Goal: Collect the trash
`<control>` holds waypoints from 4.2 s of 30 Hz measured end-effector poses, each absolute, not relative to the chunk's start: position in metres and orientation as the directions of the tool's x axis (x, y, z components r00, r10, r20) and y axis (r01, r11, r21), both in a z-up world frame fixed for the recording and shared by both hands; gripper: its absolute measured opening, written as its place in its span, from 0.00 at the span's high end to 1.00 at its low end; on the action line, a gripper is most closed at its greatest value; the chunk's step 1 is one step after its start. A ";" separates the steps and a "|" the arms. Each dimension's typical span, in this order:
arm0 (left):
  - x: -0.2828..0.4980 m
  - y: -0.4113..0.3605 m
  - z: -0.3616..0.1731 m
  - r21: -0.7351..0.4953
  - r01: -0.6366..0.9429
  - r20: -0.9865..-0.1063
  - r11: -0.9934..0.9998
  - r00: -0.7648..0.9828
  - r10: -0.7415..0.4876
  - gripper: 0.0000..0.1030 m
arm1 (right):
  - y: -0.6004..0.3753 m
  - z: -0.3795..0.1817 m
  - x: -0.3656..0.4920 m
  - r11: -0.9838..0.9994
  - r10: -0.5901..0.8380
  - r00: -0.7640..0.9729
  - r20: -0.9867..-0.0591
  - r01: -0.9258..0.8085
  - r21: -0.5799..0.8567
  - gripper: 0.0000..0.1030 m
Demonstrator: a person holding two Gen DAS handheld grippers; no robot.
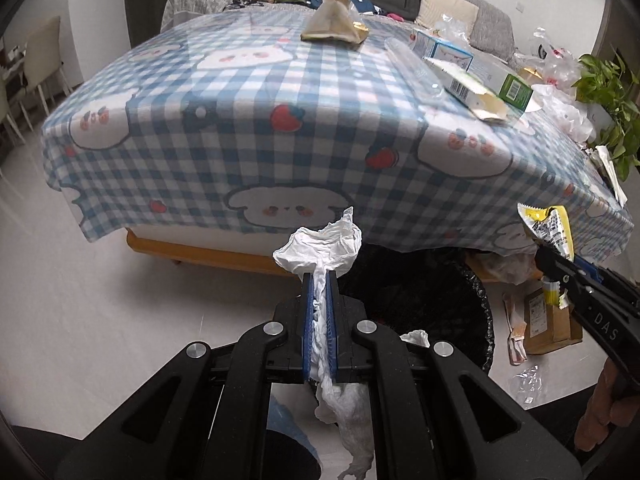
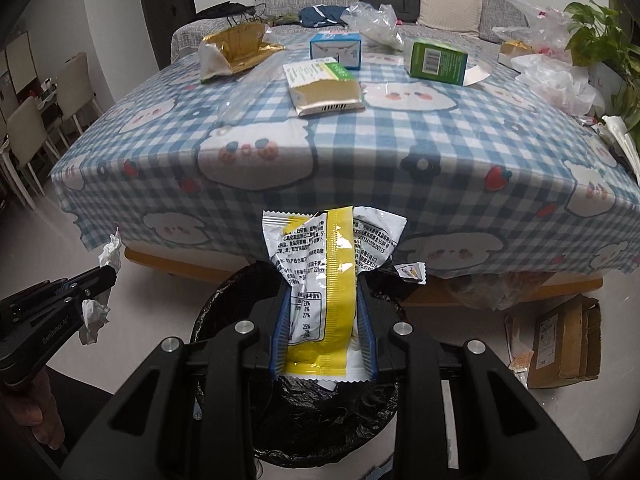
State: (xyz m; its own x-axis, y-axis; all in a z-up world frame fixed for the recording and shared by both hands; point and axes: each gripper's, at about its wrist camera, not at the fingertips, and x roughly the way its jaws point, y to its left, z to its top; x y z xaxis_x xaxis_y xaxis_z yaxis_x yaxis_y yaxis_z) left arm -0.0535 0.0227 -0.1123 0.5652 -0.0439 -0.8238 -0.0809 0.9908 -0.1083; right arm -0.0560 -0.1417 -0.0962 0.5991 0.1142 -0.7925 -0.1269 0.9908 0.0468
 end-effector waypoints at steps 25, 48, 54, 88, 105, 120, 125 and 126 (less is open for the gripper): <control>-0.048 0.032 -0.185 -0.101 -0.117 -0.860 0.988 0.509 -0.028 0.95 | -0.115 -0.173 -0.048 0.986 0.118 0.499 -0.858 -0.165 0.040 0.59; -0.045 -0.047 -0.168 -0.127 -0.017 -0.847 0.992 0.523 -0.099 0.95 | -0.185 -0.146 -0.062 0.998 0.030 0.600 -0.800 -0.057 -0.005 0.08; -0.044 -0.070 -0.170 -0.122 0.003 -0.848 0.993 0.520 -0.106 0.95 | -0.210 -0.151 -0.065 1.000 0.002 0.595 -0.804 -0.013 -0.008 0.08; -0.048 -0.075 -0.149 -0.081 0.007 -0.826 0.997 0.559 -0.072 0.18 | -0.223 -0.133 -0.065 1.000 -0.016 0.613 -0.790 -0.005 -0.024 0.07; -0.049 -0.058 -0.102 -0.081 0.024 -0.799 0.996 0.595 -0.079 0.06 | -0.220 -0.083 -0.063 1.000 -0.017 0.663 -0.748 0.005 -0.018 0.07; -0.032 -0.046 -0.067 -0.106 -0.002 -0.781 0.994 0.619 -0.082 0.06 | -0.213 -0.043 -0.051 0.999 -0.024 0.710 -0.703 -0.009 -0.043 0.07; -0.020 -0.046 -0.053 -0.105 -0.002 -0.770 0.994 0.633 -0.080 0.06 | -0.212 -0.029 -0.040 0.999 -0.026 0.725 -0.688 -0.009 -0.048 0.07; -0.017 -0.046 -0.051 -0.105 -0.001 -0.769 0.994 0.635 -0.081 0.06 | -0.213 -0.027 -0.038 0.999 -0.026 0.727 -0.686 -0.009 -0.047 0.07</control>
